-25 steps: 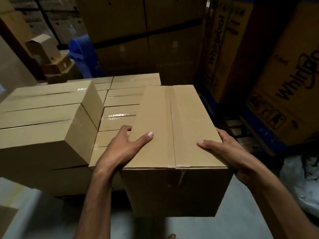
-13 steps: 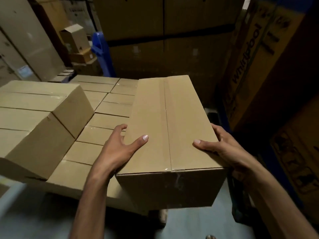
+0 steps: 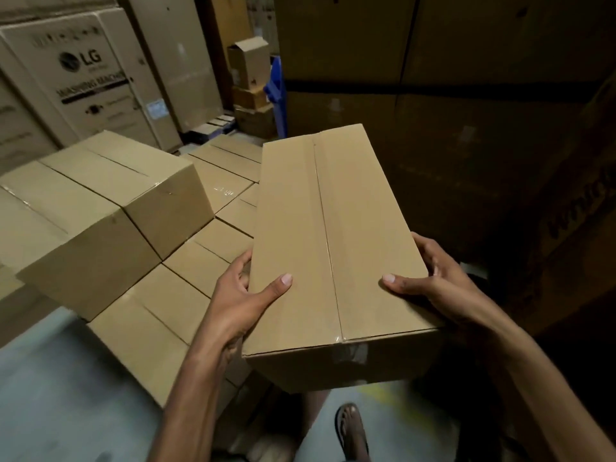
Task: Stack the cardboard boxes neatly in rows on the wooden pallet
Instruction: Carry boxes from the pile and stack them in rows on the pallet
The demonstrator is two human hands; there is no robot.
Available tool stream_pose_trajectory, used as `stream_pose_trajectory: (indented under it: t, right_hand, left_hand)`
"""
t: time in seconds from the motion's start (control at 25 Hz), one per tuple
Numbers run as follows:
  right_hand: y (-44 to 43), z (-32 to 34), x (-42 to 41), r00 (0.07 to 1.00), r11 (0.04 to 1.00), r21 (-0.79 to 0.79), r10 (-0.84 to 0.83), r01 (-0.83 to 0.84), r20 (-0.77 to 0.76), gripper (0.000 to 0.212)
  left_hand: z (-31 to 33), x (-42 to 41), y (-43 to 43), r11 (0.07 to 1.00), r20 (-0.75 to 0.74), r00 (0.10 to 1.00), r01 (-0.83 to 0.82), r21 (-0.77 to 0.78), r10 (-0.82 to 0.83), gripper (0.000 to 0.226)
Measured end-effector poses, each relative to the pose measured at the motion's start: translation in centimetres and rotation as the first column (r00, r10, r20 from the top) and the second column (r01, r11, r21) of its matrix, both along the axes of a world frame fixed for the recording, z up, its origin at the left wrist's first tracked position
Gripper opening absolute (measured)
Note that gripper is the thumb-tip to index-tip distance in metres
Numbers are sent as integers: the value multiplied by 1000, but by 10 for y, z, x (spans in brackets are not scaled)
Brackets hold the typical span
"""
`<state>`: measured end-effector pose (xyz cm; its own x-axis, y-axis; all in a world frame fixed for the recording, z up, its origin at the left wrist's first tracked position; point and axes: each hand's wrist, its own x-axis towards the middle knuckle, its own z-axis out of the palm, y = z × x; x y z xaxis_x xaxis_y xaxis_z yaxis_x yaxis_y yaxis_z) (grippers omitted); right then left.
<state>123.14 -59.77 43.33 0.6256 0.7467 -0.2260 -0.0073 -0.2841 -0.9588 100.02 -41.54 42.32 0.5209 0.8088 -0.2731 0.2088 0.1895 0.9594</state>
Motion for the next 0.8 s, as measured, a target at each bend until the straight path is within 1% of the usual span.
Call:
stream_pose_trajectory:
  t: [0.12, 0.2, 0.28, 0.4, 0.52, 0.68, 0.76, 0.8]
  right_hand:
    - [53, -15, 55, 997, 997, -9, 74, -74, 0, 93]
    - [91, -21, 92, 994, 994, -16, 110, -111, -21, 91]
    - [127, -15, 123, 986, 987, -13, 162, -162, -24, 91]
    - [172, -8, 161, 971, 971, -22, 238, -238, -33, 102]
    - [219, -10, 188, 952, 953, 5, 303, -303, -33, 101]
    - [283, -16, 219, 916, 917, 26, 399, -398, -37, 95]
    - [316, -21, 238, 898, 899, 19, 439, -438, -44, 94]
    - [333, -23, 248, 890, 891, 17, 454, -453, -55, 90]
  left_hand:
    - [-13, 41, 35, 998, 29, 997, -68, 5, 68, 55]
    - [-19, 71, 65, 992, 37, 991, -124, -11, 125, 62]
    - [-15, 96, 88, 986, 45, 985, -167, -12, 167, 63]
    - [-7, 126, 121, 978, 33, 977, -209, -3, 209, 56]
    - [-4, 144, 154, 968, 31, 967, -252, 13, 251, 63]
    - [-3, 168, 189, 937, 4, 938, -347, 23, 347, 48]
    - [-5, 186, 208, 921, -9, 921, -388, 32, 389, 44]
    - [-7, 195, 219, 911, -8, 912, -411, 37, 411, 45]
